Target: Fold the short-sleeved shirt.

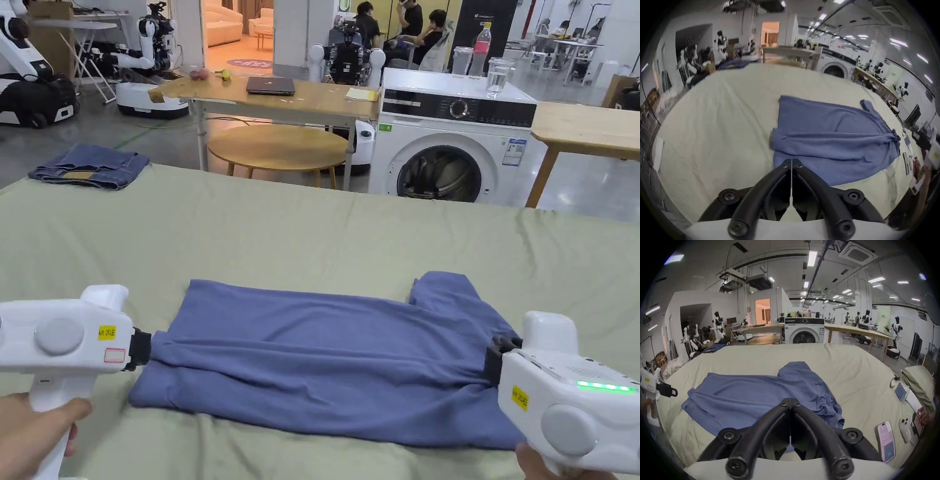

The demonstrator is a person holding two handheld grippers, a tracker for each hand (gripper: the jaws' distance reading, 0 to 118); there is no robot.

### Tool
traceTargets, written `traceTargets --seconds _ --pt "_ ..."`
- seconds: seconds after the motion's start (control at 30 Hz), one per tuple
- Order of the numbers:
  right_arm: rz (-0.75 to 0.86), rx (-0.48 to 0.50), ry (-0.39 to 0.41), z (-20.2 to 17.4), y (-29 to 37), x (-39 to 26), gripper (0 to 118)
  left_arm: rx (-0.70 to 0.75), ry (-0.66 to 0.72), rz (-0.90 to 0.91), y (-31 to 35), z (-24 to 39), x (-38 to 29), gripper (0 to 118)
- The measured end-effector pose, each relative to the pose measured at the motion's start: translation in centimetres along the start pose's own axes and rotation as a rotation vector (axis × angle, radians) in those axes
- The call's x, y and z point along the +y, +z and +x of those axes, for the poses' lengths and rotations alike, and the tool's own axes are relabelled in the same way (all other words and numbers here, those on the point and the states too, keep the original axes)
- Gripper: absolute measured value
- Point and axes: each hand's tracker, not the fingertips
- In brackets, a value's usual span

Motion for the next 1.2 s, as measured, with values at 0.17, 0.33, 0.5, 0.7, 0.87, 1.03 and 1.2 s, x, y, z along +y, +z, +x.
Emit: traceTargets --seconds 0.17,0.33,0.5,0.7,0.87,1.03,1.2 --pt "-0.039 -0.011 0.011 0.7 -0.8 -0.8 0 -0.066 0.067 -0.229 -2.8 -1.0 2.1 37" --pt "-0.067 -0.021 0.014 1.4 -1.3 -1.6 0 0.049 0.002 -0.38 -7.1 -0.6 1.5 48" --pt "-0.099 -0.028 0.012 2.2 -1.2 -2.2 0 0.117 -0.004 -0.366 -7.0 1.2 0.0 45" --pt "-0.186 -0.067 -0.013 4.6 -2.2 -1.9 0 0.112 -0.151 -0.304 -5.8 3.7 -1.9 4" --pt "-0.252 -0.064 -0.077 7.8 -3.7 -0.9 45 0.091 -0.152 -0.256 -4.7 2.9 -1.8 0" --pt "-0.445 -0.038 -0.052 9.4 -7.4 -1.7 57 0.044 -0.078 -0.239 -4.6 1.5 -1.9 0" --pt "-0.611 -0.01 -0.072 9.4 -10.3 -4.9 38 0.053 -0.108 -0.233 -4.5 1.9 -2.1 0"
